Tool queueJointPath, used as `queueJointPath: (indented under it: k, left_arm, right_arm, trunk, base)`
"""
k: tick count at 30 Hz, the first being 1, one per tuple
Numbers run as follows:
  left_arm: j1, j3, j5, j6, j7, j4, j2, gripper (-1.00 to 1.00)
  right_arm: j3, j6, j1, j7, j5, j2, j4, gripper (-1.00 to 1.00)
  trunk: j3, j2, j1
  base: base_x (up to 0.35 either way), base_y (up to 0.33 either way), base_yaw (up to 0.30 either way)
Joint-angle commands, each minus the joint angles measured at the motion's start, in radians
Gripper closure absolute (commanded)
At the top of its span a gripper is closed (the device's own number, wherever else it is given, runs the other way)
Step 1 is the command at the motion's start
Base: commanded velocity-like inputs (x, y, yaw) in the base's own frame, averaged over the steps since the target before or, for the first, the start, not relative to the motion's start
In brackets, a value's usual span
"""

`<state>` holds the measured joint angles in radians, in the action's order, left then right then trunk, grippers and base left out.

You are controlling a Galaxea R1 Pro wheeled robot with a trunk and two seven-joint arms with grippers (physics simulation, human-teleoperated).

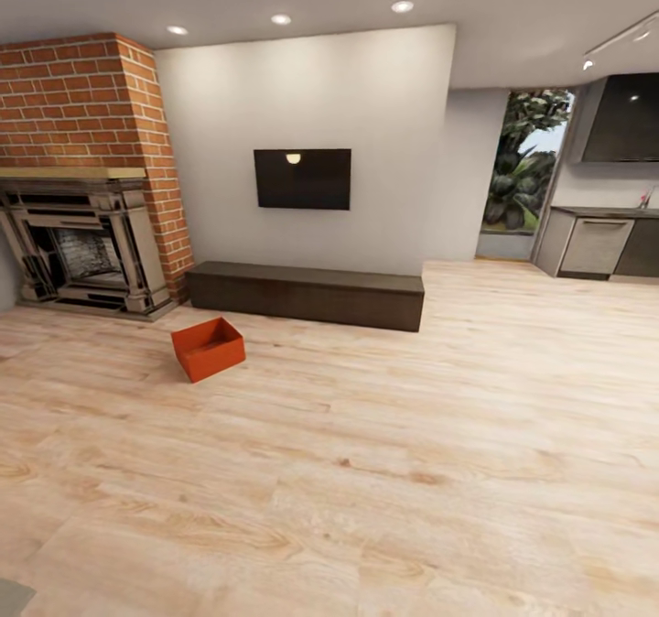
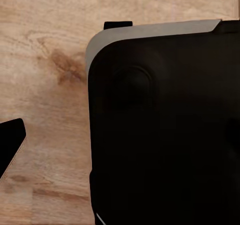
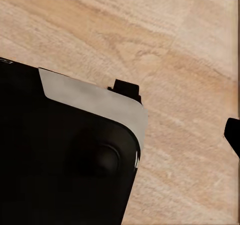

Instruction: Move the two storage containers from the living room to the garage. In the garage, place one container on the floor and stack the other container on top of it (either order is fine).

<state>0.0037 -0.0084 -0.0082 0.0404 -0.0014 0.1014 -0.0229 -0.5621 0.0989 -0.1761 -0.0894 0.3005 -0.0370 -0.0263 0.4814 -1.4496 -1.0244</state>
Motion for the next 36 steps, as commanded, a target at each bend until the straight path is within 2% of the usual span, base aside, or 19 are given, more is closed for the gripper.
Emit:
queueJointPath:
  k: [1,10,23,36]
  left_arm:
    - [0.001,-0.001,-0.001,0.001,0.000,0.001,0.000,-1.00]
    - [0.000,-0.001,0.000,0.002,0.000,0.001,0.000,-1.00]
    - [0.001,0.000,0.000,0.001,0.000,0.001,0.000,-1.00]
    - [0.000,0.000,0.000,0.001,0.000,0.001,-0.001,-1.00]
  right_arm:
    - [-0.007,0.005,-0.001,-0.006,0.011,0.000,-0.003,-1.00]
    - [-0.007,0.005,-0.001,-0.006,0.008,0.000,-0.003,-1.00]
    - [-0.007,0.006,-0.001,-0.006,0.009,0.000,-0.003,-1.00]
    - [-0.007,0.005,-0.001,-0.006,0.009,0.000,-0.003,-1.00]
  trunk:
    - [0.001,0.000,-0.001]
    - [0.001,0.000,-0.001]
    - [0.001,0.000,-0.001]
    - [0.001,0.000,-0.001]
  base:
    - [0.323,0.000,0.000]
    - [0.322,0.000,0.011]
    - [0.322,0.000,0.217]
    - [0.322,0.000,0.016]
